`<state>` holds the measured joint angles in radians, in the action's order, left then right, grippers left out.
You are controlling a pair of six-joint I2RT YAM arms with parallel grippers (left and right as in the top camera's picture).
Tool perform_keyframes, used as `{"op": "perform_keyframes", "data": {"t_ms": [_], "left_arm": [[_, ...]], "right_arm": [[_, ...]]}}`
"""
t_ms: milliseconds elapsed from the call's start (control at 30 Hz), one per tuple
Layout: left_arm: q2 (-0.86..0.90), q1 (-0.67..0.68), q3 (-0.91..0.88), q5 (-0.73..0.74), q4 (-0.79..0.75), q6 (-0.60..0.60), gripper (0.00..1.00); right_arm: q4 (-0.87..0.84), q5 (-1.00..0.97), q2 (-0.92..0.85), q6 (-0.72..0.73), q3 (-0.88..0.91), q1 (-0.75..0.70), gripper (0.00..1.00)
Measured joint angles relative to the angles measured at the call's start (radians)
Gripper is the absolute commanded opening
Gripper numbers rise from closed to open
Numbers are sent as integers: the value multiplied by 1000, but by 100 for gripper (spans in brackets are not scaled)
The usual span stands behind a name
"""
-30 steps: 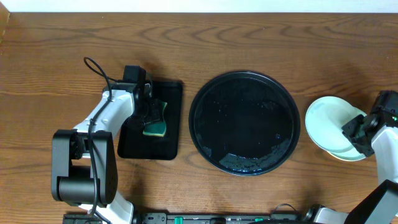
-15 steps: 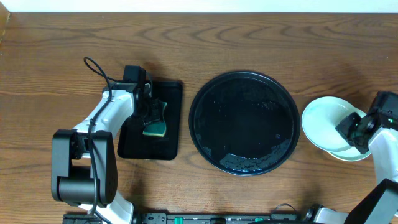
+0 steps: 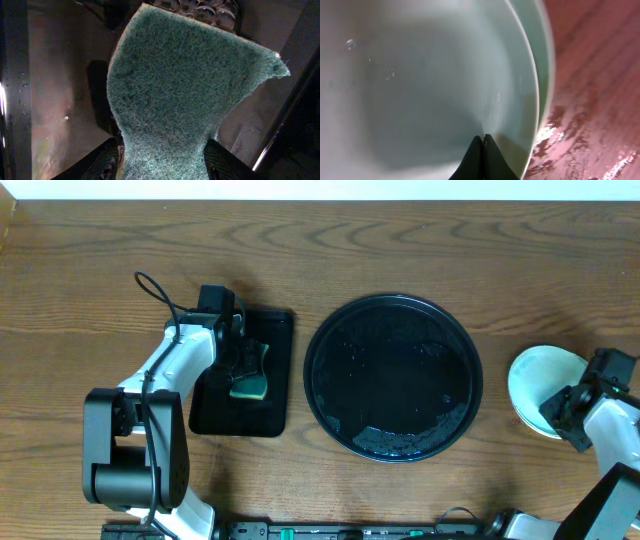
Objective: Clean dirty plates on tray and stack at the side
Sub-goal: 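Lower the mint plate onto the other mint plate at right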
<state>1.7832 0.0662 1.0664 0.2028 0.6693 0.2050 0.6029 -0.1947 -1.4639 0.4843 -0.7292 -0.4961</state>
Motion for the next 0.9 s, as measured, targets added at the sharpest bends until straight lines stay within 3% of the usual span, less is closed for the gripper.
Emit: {"op": "perform_keyframes", "data": {"t_ms": [100,233,600,900], "left_arm": [[0,0,0,0,0,0,56],[0,0,0,0,0,0,56],[0,0,0,0,0,0,57],[0,0,0,0,0,0,57]], "right_arm": [[-6,-11,0,16,0,-19,5],[-10,-22,0,52,0,-38,17],[-46,64,0,78,0,-39,20],[-89,175,0,-16,0,-35,24]]}}
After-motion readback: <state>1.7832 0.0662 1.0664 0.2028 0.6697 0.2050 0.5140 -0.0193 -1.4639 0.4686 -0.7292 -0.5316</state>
